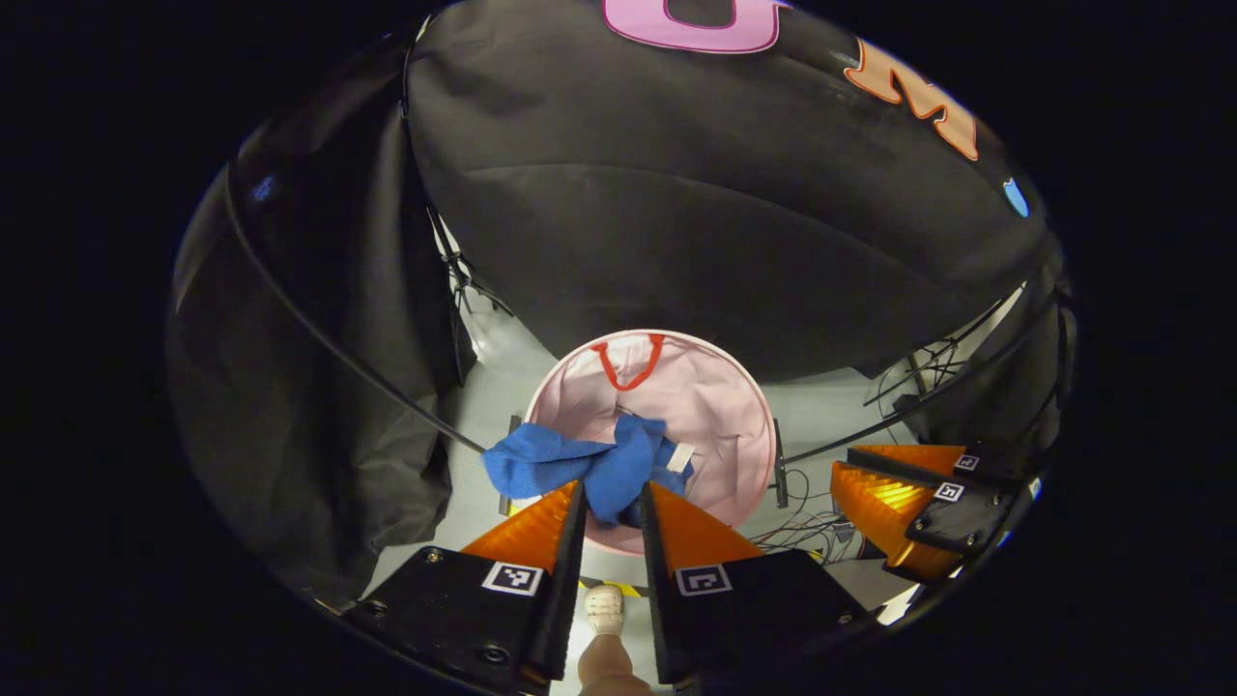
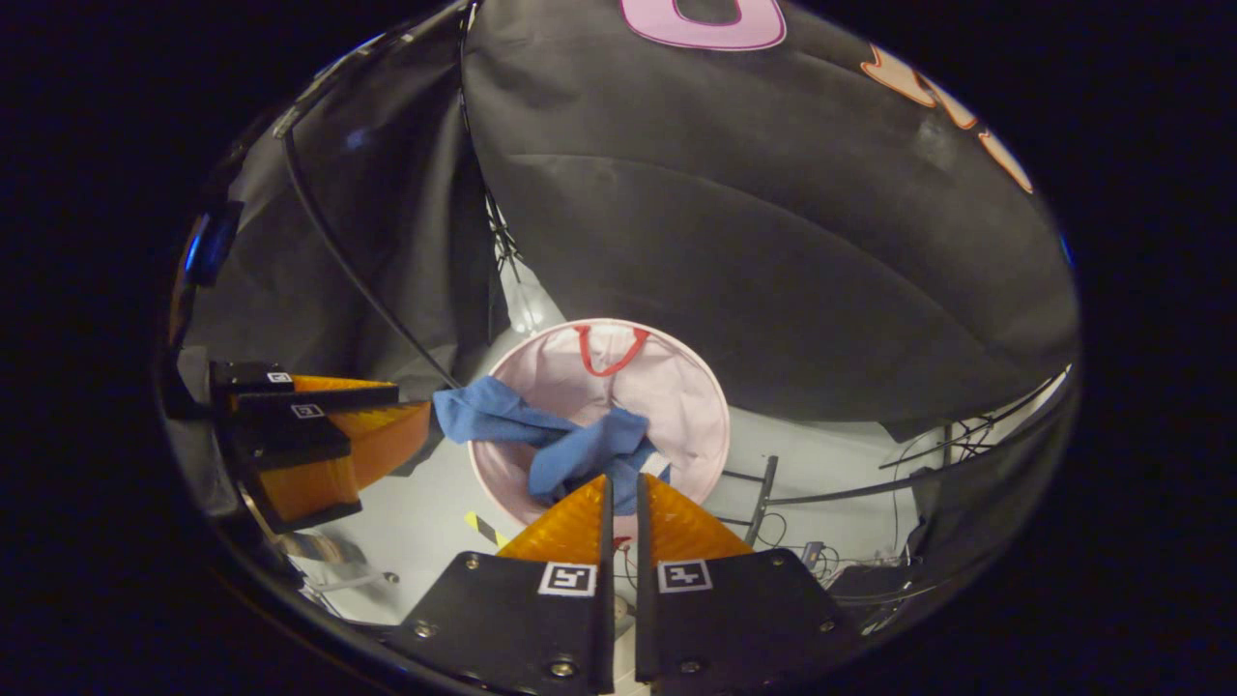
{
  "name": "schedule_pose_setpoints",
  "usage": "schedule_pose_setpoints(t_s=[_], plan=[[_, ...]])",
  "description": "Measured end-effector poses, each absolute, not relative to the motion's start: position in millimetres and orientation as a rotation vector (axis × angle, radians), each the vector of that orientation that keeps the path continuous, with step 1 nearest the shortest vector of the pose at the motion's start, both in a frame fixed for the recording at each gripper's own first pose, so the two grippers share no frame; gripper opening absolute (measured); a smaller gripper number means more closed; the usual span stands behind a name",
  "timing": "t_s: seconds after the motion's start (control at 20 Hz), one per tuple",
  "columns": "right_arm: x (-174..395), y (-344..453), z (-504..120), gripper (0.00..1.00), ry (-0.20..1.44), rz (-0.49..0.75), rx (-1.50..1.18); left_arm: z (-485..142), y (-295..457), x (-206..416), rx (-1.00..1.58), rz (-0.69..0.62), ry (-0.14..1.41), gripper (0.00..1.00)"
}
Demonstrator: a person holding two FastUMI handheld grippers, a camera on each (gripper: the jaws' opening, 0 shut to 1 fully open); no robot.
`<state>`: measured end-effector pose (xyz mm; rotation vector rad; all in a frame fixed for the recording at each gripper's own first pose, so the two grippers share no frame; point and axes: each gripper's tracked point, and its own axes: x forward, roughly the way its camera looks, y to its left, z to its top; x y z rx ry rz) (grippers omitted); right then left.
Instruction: Grasp the clothes on the hanger with both hands and then place them into the laundry hamper below.
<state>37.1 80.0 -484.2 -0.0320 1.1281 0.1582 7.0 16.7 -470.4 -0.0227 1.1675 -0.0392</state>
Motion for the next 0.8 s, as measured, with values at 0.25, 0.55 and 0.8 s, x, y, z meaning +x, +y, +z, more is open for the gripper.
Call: schedule_pose_setpoints(t_s=[0.25,0.55,0.8], plan=[[51,73,-458,0.09,1.063,0.131,-0.01,-451,12,18,-0.02,-0.053,1.107,0.36],[82,57,-406,0.09,0.925,0.088,0.015,-386,0,55,-0.056,-0.077,0.924,0.36],[109,34,-343,0.09,0.773,0.033,0.027,-312,-12,82,-0.086,-0.118,0.75,0.35]])
